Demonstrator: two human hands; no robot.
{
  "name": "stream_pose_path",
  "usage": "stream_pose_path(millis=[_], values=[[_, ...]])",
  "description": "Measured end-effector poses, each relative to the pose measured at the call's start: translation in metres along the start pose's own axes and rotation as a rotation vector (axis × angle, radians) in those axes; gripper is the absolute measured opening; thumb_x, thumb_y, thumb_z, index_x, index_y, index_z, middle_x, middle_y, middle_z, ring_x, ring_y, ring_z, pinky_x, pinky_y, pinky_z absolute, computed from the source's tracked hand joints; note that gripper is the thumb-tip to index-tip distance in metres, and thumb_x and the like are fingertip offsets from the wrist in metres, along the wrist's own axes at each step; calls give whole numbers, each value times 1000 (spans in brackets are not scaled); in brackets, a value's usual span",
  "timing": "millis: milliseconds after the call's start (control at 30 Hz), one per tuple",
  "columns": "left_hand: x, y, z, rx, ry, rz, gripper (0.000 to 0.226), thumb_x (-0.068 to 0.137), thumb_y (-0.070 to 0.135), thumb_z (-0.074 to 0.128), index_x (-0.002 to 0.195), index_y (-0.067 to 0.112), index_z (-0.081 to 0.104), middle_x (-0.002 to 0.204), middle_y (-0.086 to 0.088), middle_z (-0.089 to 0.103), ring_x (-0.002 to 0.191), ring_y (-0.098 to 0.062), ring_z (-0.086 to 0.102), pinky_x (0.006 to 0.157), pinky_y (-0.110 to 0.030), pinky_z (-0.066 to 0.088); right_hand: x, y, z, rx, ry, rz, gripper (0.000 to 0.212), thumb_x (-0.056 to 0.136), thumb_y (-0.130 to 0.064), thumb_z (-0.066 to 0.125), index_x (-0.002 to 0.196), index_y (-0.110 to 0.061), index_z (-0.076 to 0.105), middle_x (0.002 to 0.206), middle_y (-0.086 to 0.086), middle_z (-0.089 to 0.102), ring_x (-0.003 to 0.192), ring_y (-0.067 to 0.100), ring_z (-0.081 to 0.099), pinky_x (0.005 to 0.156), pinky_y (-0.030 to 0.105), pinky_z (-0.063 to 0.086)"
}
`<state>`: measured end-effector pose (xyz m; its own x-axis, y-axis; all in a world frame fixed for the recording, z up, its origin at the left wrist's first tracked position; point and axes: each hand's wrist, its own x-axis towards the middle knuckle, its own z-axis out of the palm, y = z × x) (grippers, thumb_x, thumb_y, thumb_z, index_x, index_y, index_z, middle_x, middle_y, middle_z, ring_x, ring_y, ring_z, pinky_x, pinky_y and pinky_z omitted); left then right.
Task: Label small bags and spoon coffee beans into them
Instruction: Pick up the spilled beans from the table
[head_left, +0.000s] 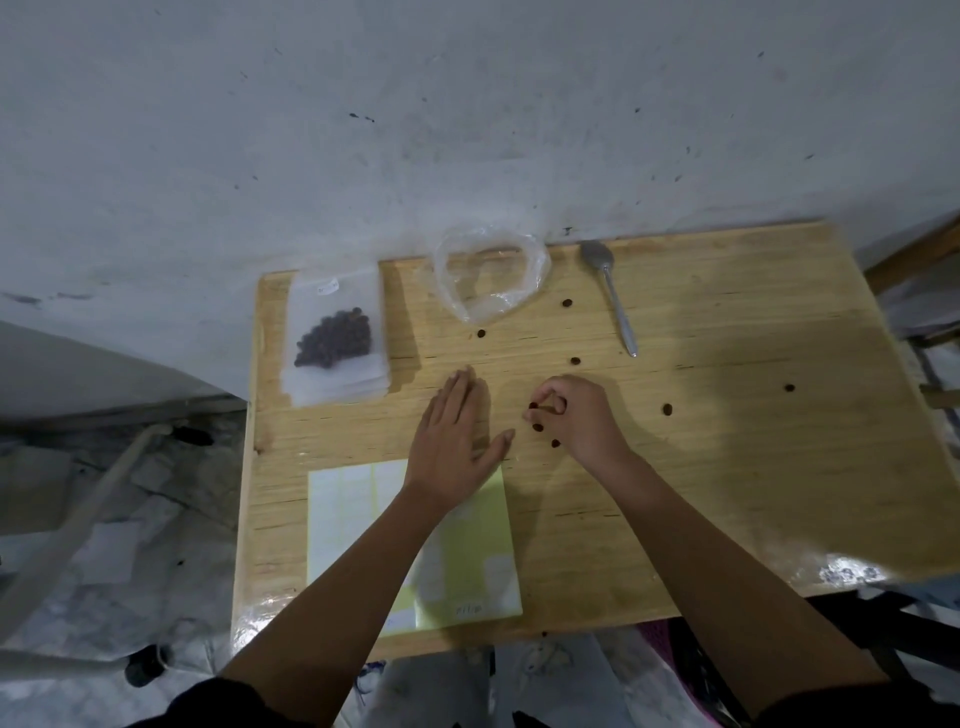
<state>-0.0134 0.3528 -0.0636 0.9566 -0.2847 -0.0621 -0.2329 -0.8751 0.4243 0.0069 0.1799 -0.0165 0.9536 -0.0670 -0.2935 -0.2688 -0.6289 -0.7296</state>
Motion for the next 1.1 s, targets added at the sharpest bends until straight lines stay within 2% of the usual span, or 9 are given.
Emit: stream_pose_path(millis=[167, 300, 367, 533, 633, 767, 900, 1000, 1100], values=[[1, 3, 2, 5, 11, -12, 76, 89, 60, 36, 142, 7, 34, 154, -10, 25, 143, -23, 20, 116, -39, 21, 3, -2, -4, -14, -76, 22, 10, 88, -15, 61, 82, -13, 53, 67, -7, 46, 59, 3, 42, 54, 11, 35], [0, 4, 1, 6, 22, -5, 76, 89, 60, 35, 142, 6, 34, 153, -11, 27, 143, -25, 22, 116, -39, 22, -10, 6, -17, 454, -8, 209, 16, 94, -9, 45, 80, -17, 48, 76, 0, 58, 61, 9, 46, 56, 20, 35], [-1, 5, 2, 13, 21, -8, 77, 89, 61, 31, 144, 7, 32, 154, -10, 24, 144, -23, 19, 117, -39, 20, -20, 10, -23, 556, 15, 258, 18, 95, -9, 43, 82, -19, 50, 75, 0, 58, 60, 10, 44, 56, 21, 35], [-3, 6, 3, -12, 11, -28, 77, 89, 61, 30, 146, 9, 27, 156, -7, 18, 145, -19, 11, 118, -38, 13, -35, 17, -25, 77, -83, 74, 8, 84, -18, 66, 88, -11, 64, 69, -13, 49, 64, -1, 42, 56, 11, 34], [-4, 5, 2, -26, 14, -24, 76, 89, 60, 31, 146, 9, 27, 156, -7, 17, 145, -19, 10, 118, -36, 11, -38, 21, -21, 5, -75, -12, 13, 76, -15, 75, 85, -8, 68, 66, -16, 41, 59, -1, 38, 54, 11, 28], [-4, 3, 2, -50, 15, -15, 74, 90, 58, 34, 145, 9, 29, 156, -8, 20, 145, -22, 12, 118, -39, 15, -34, 21, -17, -15, -68, -31, 10, 76, -11, 74, 83, -7, 69, 70, -13, 43, 63, -2, 39, 58, 9, 31], [-5, 3, 1, -48, -2, -4, 75, 90, 58, 31, 146, 9, 27, 156, -8, 17, 146, -21, 10, 118, -38, 13, -32, 18, -13, -121, -93, -24, 9, 88, -14, 61, 89, -6, 65, 84, -4, 51, 74, 5, 45, 69, 19, 32], [-5, 5, -1, -56, -12, -12, 76, 89, 60, 27, 146, 10, 26, 157, -6, 14, 146, -19, 6, 117, -32, 6, -37, 14, -18, 71, -17, 147, 13, 94, -18, 51, 96, -8, 60, 87, -4, 53, 75, 4, 47, 69, 19, 35], [-8, 10, 0, -95, -5, -42, 76, 87, 59, 23, 145, 10, 27, 158, -5, 13, 146, -18, 5, 116, -28, 2, -47, 20, -26, 569, 1, 398, 18, 95, -13, 43, 78, -11, 52, 72, 0, 47, 60, 9, 41, 58, 22, 33]])
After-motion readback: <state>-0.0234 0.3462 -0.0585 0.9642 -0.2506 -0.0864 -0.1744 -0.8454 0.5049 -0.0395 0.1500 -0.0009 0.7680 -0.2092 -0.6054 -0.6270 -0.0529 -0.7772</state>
